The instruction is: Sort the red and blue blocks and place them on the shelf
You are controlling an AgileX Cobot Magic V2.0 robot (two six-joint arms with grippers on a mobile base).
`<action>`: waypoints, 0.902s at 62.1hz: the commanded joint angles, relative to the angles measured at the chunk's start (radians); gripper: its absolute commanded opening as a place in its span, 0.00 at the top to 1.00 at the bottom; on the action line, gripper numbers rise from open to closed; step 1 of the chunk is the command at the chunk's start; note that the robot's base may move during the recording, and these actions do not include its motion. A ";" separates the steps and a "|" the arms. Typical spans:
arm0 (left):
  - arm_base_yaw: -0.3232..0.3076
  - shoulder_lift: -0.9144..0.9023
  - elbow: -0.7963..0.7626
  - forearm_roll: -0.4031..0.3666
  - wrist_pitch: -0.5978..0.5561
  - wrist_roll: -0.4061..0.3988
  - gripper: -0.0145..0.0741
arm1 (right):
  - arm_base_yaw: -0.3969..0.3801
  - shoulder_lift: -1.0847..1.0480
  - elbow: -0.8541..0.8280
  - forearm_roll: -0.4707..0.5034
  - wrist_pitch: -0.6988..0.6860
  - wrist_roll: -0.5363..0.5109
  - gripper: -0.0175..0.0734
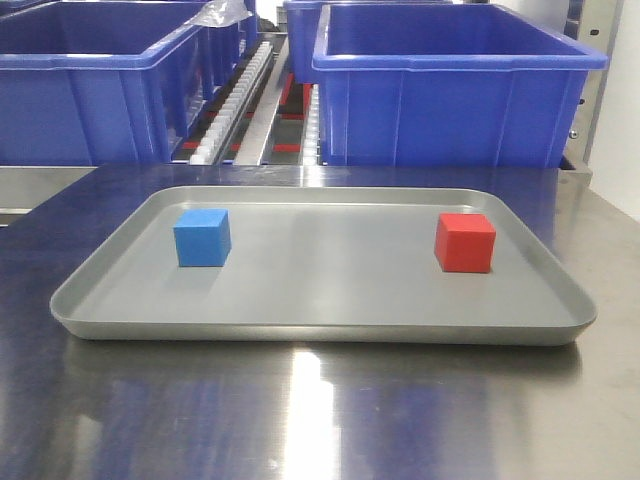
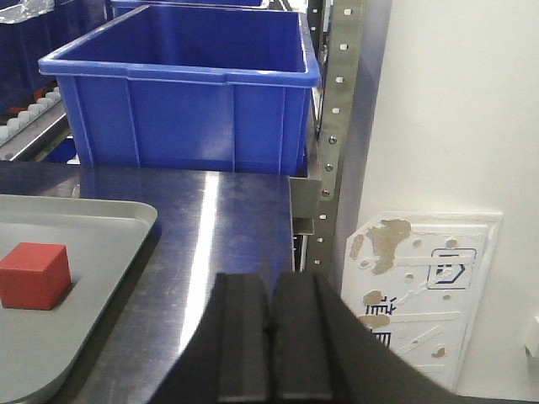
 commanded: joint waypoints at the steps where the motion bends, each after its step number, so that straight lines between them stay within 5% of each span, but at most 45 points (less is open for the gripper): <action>1: 0.002 -0.018 0.025 -0.003 -0.088 -0.003 0.70 | -0.007 -0.019 -0.021 -0.004 -0.091 0.001 0.74; 56: 0.002 -0.018 0.025 -0.003 -0.088 -0.003 0.70 | -0.007 -0.018 -0.065 -0.008 -0.083 0.001 0.74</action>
